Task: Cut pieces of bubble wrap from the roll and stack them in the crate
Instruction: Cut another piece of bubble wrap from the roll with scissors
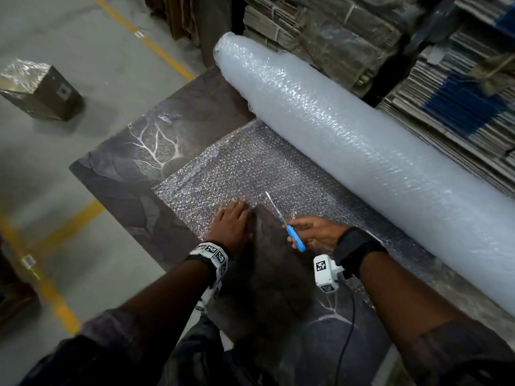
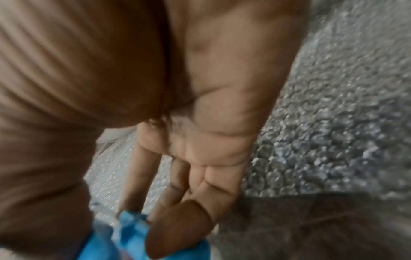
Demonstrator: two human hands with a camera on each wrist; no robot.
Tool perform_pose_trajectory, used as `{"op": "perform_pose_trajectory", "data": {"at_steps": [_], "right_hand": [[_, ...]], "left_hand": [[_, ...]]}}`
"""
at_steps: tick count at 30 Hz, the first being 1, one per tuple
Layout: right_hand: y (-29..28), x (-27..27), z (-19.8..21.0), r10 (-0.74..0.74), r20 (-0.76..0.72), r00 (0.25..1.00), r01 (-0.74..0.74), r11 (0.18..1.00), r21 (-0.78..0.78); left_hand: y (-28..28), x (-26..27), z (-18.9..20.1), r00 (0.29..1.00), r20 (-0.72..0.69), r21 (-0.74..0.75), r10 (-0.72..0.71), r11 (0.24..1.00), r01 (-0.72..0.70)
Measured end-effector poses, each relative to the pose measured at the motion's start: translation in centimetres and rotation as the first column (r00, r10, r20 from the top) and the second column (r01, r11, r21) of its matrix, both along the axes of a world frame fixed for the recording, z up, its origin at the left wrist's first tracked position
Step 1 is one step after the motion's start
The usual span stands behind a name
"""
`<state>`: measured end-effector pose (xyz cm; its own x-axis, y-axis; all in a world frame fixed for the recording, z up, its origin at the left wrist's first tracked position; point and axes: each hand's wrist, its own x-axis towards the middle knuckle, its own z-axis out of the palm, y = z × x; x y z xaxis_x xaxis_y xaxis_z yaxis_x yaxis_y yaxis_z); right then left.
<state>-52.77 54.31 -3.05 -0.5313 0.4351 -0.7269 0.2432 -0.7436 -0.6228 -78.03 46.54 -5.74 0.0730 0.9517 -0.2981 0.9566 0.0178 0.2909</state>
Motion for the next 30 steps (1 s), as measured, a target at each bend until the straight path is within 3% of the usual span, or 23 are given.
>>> {"op": "perform_pose_trajectory", "data": {"at_steps": [4, 13, 19, 30], "right_hand": [[0.2, 1.2, -0.4, 0.115, -0.008, 0.993, -0.115, 0.993, -0.005], [1.5, 0.1, -1.2, 0.243, 0.037, 0.969, -0.243, 0.970, -0.023], [2.1, -0.9, -0.8, 0.287, 0.105, 0.952, -0.283, 0.958, -0.047], [3.3, -2.3, -1.3, 0.282, 0.179, 0.943, -0.302, 0.948, 0.097]], "left_hand": [[-1.1, 0.2, -0.9, 1.000, 0.002, -0.098, 0.018, 0.995, -0.018], [-1.6, -0.2, -1.7, 1.000, -0.006, -0.118, -0.011, 0.993, 0.010], [-1.6, -0.3, -1.9, 1.000, 0.009, -0.100, -0.005, 0.995, 0.005], [-1.9, -0.4, -2.6, 1.000, -0.003, -0.092, 0.002, 0.996, -0.002]]}}
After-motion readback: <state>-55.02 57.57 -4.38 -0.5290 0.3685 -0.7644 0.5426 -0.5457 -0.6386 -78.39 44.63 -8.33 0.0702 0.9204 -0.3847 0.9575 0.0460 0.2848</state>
